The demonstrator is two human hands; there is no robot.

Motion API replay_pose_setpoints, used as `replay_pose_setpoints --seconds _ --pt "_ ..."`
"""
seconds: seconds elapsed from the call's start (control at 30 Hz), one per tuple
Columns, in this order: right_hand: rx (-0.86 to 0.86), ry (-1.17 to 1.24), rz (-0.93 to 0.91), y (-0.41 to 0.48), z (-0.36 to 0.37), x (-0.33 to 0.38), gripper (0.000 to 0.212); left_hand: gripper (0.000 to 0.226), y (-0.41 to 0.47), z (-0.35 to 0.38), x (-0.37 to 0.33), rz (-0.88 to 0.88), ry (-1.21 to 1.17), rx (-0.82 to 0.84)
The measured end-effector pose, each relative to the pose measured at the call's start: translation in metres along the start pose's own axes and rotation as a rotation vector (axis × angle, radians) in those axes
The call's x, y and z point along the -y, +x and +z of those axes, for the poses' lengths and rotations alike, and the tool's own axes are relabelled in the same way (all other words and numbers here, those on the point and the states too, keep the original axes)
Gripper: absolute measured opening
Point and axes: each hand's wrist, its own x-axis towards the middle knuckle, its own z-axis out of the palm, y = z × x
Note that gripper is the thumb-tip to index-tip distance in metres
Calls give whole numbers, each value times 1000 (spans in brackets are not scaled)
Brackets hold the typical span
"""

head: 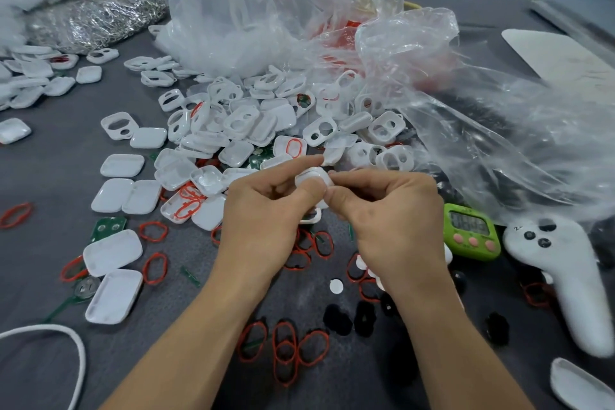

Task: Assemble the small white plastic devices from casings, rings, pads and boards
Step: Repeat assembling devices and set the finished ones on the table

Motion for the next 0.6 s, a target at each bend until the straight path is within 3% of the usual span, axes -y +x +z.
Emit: replay_pose_setpoints --seconds 0.2,0.4,0.6 --pt "-51 -61 -17 -3 4 4 13 20 -2 0 4 22 53 -57" --pt "-89 -68 -72 -3 5 2 12 18 1 -2 -2 14 -37 -20" --pt "-32 120 79 5 -4 -2 10 26 5 -10 -7 -94 -160 125"
